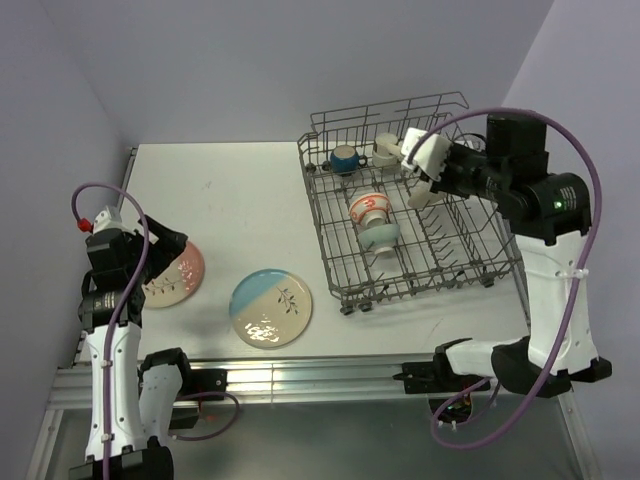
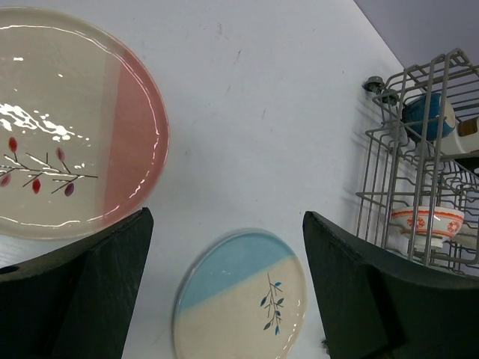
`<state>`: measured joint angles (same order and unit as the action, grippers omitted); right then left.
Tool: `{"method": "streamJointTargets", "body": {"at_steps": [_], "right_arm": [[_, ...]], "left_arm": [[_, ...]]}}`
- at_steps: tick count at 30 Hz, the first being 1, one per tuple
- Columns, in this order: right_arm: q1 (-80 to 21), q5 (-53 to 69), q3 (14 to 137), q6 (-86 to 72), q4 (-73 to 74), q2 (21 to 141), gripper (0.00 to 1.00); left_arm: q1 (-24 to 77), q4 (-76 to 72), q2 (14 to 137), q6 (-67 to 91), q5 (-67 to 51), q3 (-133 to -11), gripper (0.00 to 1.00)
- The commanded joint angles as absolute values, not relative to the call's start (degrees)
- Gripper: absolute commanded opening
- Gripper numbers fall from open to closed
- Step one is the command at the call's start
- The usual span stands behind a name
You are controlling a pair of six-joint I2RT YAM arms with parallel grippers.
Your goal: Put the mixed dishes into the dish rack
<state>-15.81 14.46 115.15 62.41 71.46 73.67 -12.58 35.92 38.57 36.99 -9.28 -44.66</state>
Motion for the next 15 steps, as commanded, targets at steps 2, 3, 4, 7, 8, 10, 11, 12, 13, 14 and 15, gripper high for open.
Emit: {"method": "streamJointTargets", "body": {"at_steps": [2, 3, 4, 7, 8, 10, 11, 12, 13, 14, 15], "right_arm": [[-11.4, 13.7, 114.7, 72.9, 76.0, 69.4, 0.00], [-9.5, 12.8, 113.7, 75.4, 77.9, 69.3, 0.00], [-8.5, 12.3, 113.4, 76.5, 79.2, 69.2, 0.00], [-5.3, 10.6, 112.1, 79.6, 82.7, 69.6, 0.00], [-4.8, 9.9, 109.6, 81.5, 82.7, 69.2, 0.00], [-4.0, 7.9, 107.5, 83.1, 82.5, 68.8, 0.00], [-3.9, 7.5, 107.1, 83.8, 82.6, 69.3, 0.00], [-3.9, 6.9, 106.0, 84.7, 82.5, 69.7, 0.00], [-3.8, 6.0, 105.4, 85.1, 82.1, 70.2, 0.00], [-3.7, 4.0, 104.6, 85.6, 81.7, 71.4, 0.00], [-3.3, 3.2, 103.0, 87.1, 80.3, 71.8, 0.00]], "left_arm": [[-12.8, 31.4, 39.2, 35.6, -11.1, -44.0, 0.88], [-12.8, 31.1, 39.3, 35.6, -11.2, -43.9, 0.88], [-12.8, 30.9, 39.5, 35.6, -11.3, -43.5, 0.87], [-12.8, 30.1, 39.6, 35.7, -11.7, -42.6, 0.87], [-12.8, 29.6, 39.6, 35.9, -11.9, -42.3, 0.87], [-12.8, 29.0, 39.5, 36.0, -12.7, -41.1, 0.87], [-12.8, 28.7, 39.5, 36.2, -13.0, -40.6, 0.87], [-12.8, 28.2, 39.5, 36.3, -13.3, -40.3, 0.87], [-12.8, 28.0, 39.6, 36.4, -13.7, -39.8, 0.87], [-12.8, 27.9, 39.6, 36.4, -13.9, -39.7, 0.87], [-12.8, 27.8, 39.6, 36.3, -14.0, -39.7, 0.87]]}}
